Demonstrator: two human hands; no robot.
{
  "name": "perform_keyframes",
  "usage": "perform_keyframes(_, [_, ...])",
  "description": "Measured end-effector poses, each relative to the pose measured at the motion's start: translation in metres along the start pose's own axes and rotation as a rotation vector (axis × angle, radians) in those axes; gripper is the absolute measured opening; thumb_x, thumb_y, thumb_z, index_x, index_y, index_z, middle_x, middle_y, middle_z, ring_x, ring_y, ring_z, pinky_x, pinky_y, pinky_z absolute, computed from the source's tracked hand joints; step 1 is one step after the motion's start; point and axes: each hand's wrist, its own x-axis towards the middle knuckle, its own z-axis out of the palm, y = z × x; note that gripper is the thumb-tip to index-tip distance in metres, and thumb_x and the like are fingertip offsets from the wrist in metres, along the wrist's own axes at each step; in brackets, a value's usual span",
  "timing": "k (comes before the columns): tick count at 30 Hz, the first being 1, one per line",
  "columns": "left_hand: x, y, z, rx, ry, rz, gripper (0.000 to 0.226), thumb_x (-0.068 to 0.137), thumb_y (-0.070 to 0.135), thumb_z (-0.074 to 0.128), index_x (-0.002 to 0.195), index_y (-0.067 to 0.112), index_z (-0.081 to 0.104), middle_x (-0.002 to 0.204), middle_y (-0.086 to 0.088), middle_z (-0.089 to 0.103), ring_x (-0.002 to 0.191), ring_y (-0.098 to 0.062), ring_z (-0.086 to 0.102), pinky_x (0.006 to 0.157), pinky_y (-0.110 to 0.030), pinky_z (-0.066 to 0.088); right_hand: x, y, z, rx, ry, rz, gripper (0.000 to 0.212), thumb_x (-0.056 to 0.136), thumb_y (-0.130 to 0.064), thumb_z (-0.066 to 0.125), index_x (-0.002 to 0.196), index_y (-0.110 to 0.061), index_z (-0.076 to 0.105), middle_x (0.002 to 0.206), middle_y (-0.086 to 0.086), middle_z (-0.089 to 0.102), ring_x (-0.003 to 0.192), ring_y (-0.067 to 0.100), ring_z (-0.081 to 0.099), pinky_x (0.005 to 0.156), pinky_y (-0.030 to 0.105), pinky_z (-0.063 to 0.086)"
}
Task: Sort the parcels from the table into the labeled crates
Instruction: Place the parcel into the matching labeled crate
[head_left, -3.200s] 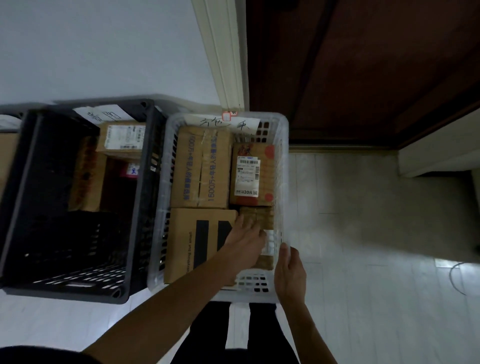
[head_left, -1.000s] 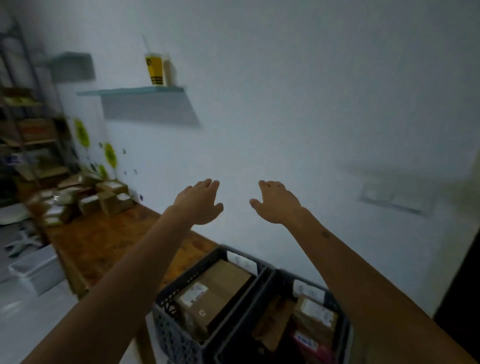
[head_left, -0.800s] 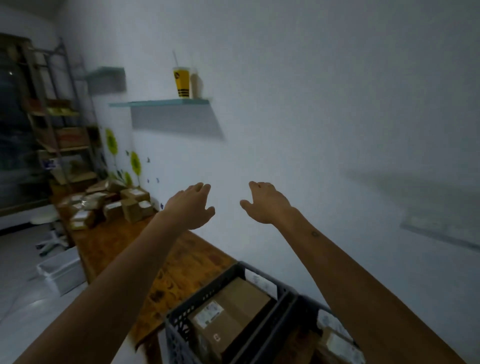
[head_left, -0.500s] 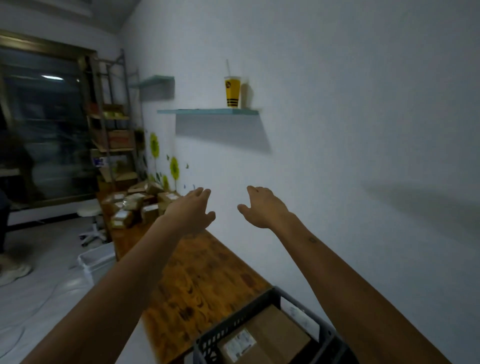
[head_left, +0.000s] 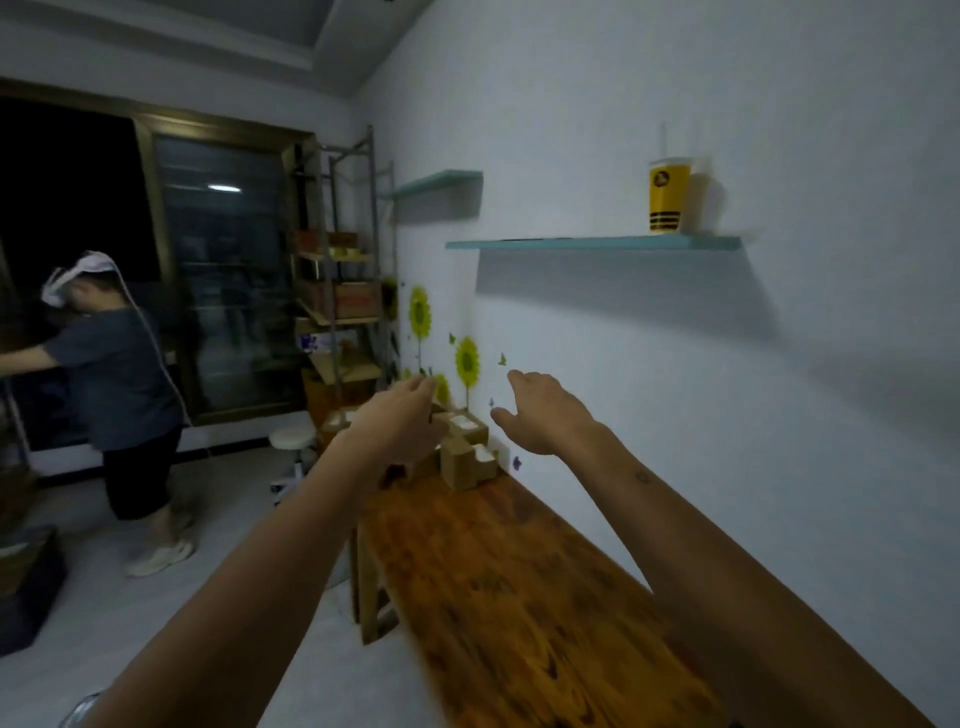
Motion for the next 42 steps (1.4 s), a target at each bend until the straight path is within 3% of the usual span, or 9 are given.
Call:
perform_keyframes(9, [0.097,-0.205,0.010,-0.013,0.004,-0.108,0.070,0.095,0.047,0.058,0.155,0.024,0.028,0.159,0.000,0.031,0.138,-0.026,0.043,0.107,-0.044,0.044,0.177,-0.117,0.081,0.057,-0.020,-0.076,0.058,0.102,-0.044,0.047,0.148,-0.011,0.039,0.148,0.016,0.047,0.133,0.034,0.045,0.104,0.048,0.046])
perform_keyframes(13, [0.159,-0.279,0.028,0.010,0.001,-0.159,0.066,0.095,0.046,0.056,0.152,0.022,0.033,0.155,-0.002,0.035,0.134,-0.027,0.047,0.106,-0.046,0.045,0.270,-0.144,0.126,0.070,-0.026,-0.091,0.061,0.104,-0.045,0.043,0.153,-0.010,0.032,0.155,0.015,0.039,0.141,0.034,0.038,0.111,0.048,0.040])
perform_keyframes(16, [0.205,-0.328,0.041,0.031,-0.025,-0.202,0.069,0.099,0.043,0.053,0.157,0.019,0.025,0.161,-0.004,0.027,0.141,-0.027,0.039,0.112,-0.044,0.040,0.344,-0.162,0.161,0.103,-0.060,-0.096,0.062,0.102,-0.046,0.045,0.152,-0.010,0.034,0.152,0.016,0.042,0.137,0.035,0.041,0.108,0.047,0.043])
perform_keyframes(24, [0.332,-0.455,0.085,-0.025,-0.043,-0.228,0.064,0.101,0.040,0.051,0.156,0.019,0.026,0.159,-0.005,0.031,0.138,-0.025,0.043,0.107,-0.039,0.041,0.515,-0.199,0.243,0.157,-0.113,-0.078,0.062,0.100,-0.047,0.045,0.150,-0.011,0.037,0.147,0.015,0.046,0.131,0.033,0.047,0.099,0.043,0.046])
perform_keyframes(30, [0.449,-0.550,0.149,-0.075,-0.068,-0.196,0.065,0.098,0.043,0.056,0.154,0.022,0.031,0.159,-0.003,0.033,0.136,-0.025,0.046,0.108,-0.046,0.045,0.624,-0.194,0.311,0.151,-0.127,0.021,0.052,0.102,-0.048,0.047,0.137,-0.011,0.047,0.139,0.016,0.052,0.122,0.033,0.052,0.095,0.043,0.047])
perform_keyframes(33, [0.510,-0.590,0.191,-0.090,-0.142,-0.151,0.067,0.101,0.040,0.051,0.158,0.017,0.024,0.163,-0.006,0.025,0.145,-0.026,0.034,0.115,-0.042,0.037,0.673,-0.183,0.350,0.136,-0.127,0.122,0.058,0.105,-0.045,0.044,0.149,-0.008,0.038,0.150,0.018,0.044,0.136,0.036,0.044,0.106,0.046,0.044])
perform_keyframes(35, [0.556,-0.614,0.213,-0.087,-0.188,-0.118,0.064,0.101,0.041,0.049,0.156,0.016,0.027,0.161,-0.006,0.030,0.143,-0.026,0.038,0.112,-0.040,0.038,0.703,-0.177,0.371,0.149,-0.133,0.217,0.058,0.105,-0.044,0.043,0.150,-0.008,0.037,0.150,0.019,0.044,0.135,0.037,0.044,0.106,0.047,0.043])
perform_keyframes(38, [0.623,-0.634,0.243,-0.094,-0.241,-0.016,0.060,0.099,0.043,0.049,0.152,0.019,0.034,0.157,-0.005,0.036,0.134,-0.026,0.047,0.104,-0.041,0.047,0.737,-0.165,0.389,0.175,-0.133,0.353,0.057,0.104,-0.042,0.045,0.149,-0.008,0.037,0.149,0.020,0.044,0.134,0.038,0.045,0.106,0.047,0.043])
perform_keyframes(42, [0.693,-0.629,0.284,-0.127,-0.314,0.136,0.064,0.101,0.042,0.047,0.158,0.021,0.025,0.160,-0.007,0.033,0.137,-0.028,0.045,0.103,-0.040,0.045,0.768,-0.134,0.404,0.181,-0.149,0.500,0.060,0.106,-0.042,0.043,0.153,-0.007,0.033,0.154,0.020,0.040,0.139,0.037,0.042,0.110,0.045,0.039])
